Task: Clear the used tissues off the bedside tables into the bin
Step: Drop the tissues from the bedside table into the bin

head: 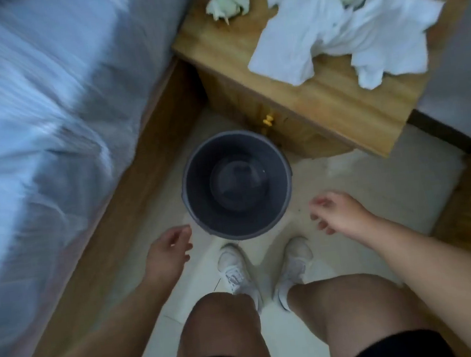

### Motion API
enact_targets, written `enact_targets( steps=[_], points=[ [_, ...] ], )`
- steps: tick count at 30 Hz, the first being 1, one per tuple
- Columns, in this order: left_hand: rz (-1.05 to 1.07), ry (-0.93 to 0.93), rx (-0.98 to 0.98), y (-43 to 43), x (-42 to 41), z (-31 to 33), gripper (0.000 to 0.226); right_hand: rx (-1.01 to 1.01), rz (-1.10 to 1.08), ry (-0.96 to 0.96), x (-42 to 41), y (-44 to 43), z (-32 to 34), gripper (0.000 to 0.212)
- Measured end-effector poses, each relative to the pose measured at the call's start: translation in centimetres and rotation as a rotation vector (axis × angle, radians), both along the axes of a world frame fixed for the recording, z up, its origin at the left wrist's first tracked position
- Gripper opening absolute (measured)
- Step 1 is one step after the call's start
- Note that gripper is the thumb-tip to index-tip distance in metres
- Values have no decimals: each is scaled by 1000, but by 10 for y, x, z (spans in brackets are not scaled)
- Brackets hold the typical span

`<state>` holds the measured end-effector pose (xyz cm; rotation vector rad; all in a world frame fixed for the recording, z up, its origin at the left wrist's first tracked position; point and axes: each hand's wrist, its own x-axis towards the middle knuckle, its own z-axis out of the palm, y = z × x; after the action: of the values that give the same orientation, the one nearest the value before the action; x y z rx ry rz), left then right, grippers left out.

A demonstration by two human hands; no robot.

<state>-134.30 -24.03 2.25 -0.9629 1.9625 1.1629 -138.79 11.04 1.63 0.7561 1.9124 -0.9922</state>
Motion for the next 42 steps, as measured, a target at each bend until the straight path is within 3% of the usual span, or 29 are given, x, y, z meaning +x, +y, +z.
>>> enact_targets(
  steps=[5, 8, 15, 18, 25, 32, 35, 40, 42],
  points=[
    [-213, -63, 7, 27, 22, 157, 53, 99, 272, -80, 23, 23, 163, 40],
    [-237, -94, 15, 49, 33, 238, 57, 85, 306, -75, 24, 34, 250, 47],
    [-253, -81, 56, 115, 31, 324, 52, 65, 320, 77, -33, 85, 337, 45],
    [-263, -93, 67, 160, 20, 320, 51, 112, 339, 161, -76, 118, 328, 42],
    [14, -61, 86, 269, -43, 289, 35, 146, 609, 150, -192, 185, 301, 21],
    [66, 124, -87, 304, -160, 230, 17, 68, 566, 318, -261, 153, 242, 12],
    [59, 202, -139, 299, -198, 190, 32, 115, 687, 461, -290, 140, 213, 19],
    [-123, 223, -360, 277, -230, 132, 95, 105, 936, 646, -332, 106, 166, 44],
    [-220, 232, -366, 273, -237, 117, 96, 145, 1087, 625, -341, 93, 147, 59]
  ],
)
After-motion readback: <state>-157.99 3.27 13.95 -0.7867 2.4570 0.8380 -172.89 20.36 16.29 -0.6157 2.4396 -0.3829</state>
